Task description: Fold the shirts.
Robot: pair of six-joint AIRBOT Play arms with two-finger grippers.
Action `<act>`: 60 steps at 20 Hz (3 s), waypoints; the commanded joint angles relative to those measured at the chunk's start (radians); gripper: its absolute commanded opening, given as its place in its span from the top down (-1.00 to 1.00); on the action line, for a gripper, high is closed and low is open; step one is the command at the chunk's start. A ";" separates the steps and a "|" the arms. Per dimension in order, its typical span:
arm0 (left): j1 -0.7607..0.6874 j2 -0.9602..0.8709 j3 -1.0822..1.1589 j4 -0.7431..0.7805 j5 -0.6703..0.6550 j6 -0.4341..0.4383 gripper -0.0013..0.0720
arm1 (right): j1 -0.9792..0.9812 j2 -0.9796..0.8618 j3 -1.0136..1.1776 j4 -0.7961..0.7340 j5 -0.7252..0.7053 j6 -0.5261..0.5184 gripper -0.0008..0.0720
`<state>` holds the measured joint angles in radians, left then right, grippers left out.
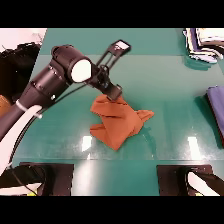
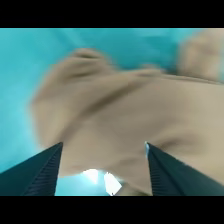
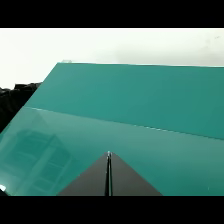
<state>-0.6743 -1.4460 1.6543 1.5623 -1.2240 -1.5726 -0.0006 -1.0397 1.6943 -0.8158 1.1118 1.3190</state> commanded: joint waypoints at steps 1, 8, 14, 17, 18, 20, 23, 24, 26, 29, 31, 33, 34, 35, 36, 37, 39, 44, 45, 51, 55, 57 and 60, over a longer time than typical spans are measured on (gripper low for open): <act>0.182 -0.074 -0.004 -0.090 0.008 0.010 -0.71 | 0.000 0.000 0.001 0.000 0.037 0.000 0.92; 0.327 -0.291 -0.065 -0.449 0.000 0.176 -0.71 | 0.001 -0.085 0.001 0.001 0.200 0.001 0.92; 0.310 -0.319 -0.079 -0.441 0.038 0.193 0.89 | 0.000 -0.143 -0.076 -0.002 0.283 0.054 0.92; 0.374 -0.279 -0.036 -0.439 0.028 0.165 0.90 | 0.001 -0.080 -0.299 -0.091 0.251 0.103 0.92; 0.402 -0.257 -0.020 -0.439 0.027 0.165 0.90 | 0.001 -0.060 -0.387 -0.123 0.236 0.125 0.92; 0.443 -0.212 -0.002 -0.440 0.020 0.166 0.90 | 0.002 -0.032 -0.584 -0.127 0.197 0.135 0.83; 0.462 -0.172 -0.001 -0.432 0.003 0.167 0.90 | 0.056 -0.061 -0.812 -0.071 0.122 0.132 -0.27; 0.462 -0.172 -0.001 -0.432 0.000 0.167 0.90 | 0.094 -0.093 -0.865 -0.034 0.082 0.117 -0.27; 0.462 -0.172 -0.001 -0.434 -0.002 0.167 0.90 | 0.188 -0.171 -0.922 0.092 -0.005 0.050 -0.27; 0.462 -0.172 -0.001 -0.433 -0.014 0.167 0.90 | 0.327 -0.317 -0.900 0.245 -0.126 -0.020 -0.27; 0.462 -0.172 -0.001 -0.433 -0.025 0.167 0.90 | 0.394 -0.413 -0.827 0.267 -0.158 -0.027 -0.27; 0.462 -0.172 -0.001 -0.433 -0.026 0.167 0.90 | 0.435 -0.495 -0.745 0.267 -0.169 -0.027 -0.27; 0.462 -0.172 -0.001 -0.433 -0.026 0.167 0.90 | 0.448 -0.534 -0.705 0.266 -0.164 -0.027 -0.27; 0.462 -0.172 -0.001 -0.433 -0.026 0.167 0.90 | 0.457 -0.566 -0.673 0.267 -0.155 -0.027 -0.25; 0.462 -0.172 -0.001 -0.433 -0.026 0.167 0.90 | 0.468 -0.596 -0.640 0.266 -0.140 -0.027 -0.24; 0.462 -0.171 -0.001 -0.433 -0.026 0.167 0.90 | 0.476 -0.618 -0.614 0.266 -0.132 -0.027 -0.07; 0.462 -0.170 -0.001 -0.433 -0.026 0.167 0.90 | 0.489 -0.632 -0.586 0.266 -0.142 -0.047 0.93; 0.462 -0.025 0.000 -0.413 0.010 0.167 0.90 | 0.435 -0.508 -0.498 0.187 -0.121 -0.063 0.92; 0.462 0.034 0.000 -0.412 0.020 0.167 0.90 | 0.407 -0.447 -0.464 0.171 -0.103 -0.063 0.92; 0.462 0.478 0.000 -0.417 0.070 0.166 0.90 | 0.282 -0.101 -0.205 0.096 0.043 -0.053 0.92; 0.462 0.657 0.000 -0.419 0.147 0.129 0.90 | 0.277 0.029 -0.072 -0.098 0.098 0.048 0.92; 0.462 0.673 0.000 -0.419 0.143 0.126 0.90 | 0.277 0.068 -0.031 -0.157 0.129 0.092 0.92; 0.462 0.628 -0.004 -0.420 0.069 0.105 0.90 | 0.277 0.069 -0.027 -0.163 0.177 0.142 0.92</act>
<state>-0.2134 -0.8196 1.6535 1.1336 -1.1152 -1.4479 0.2790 -0.9974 1.6394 -0.9115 1.2369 1.3956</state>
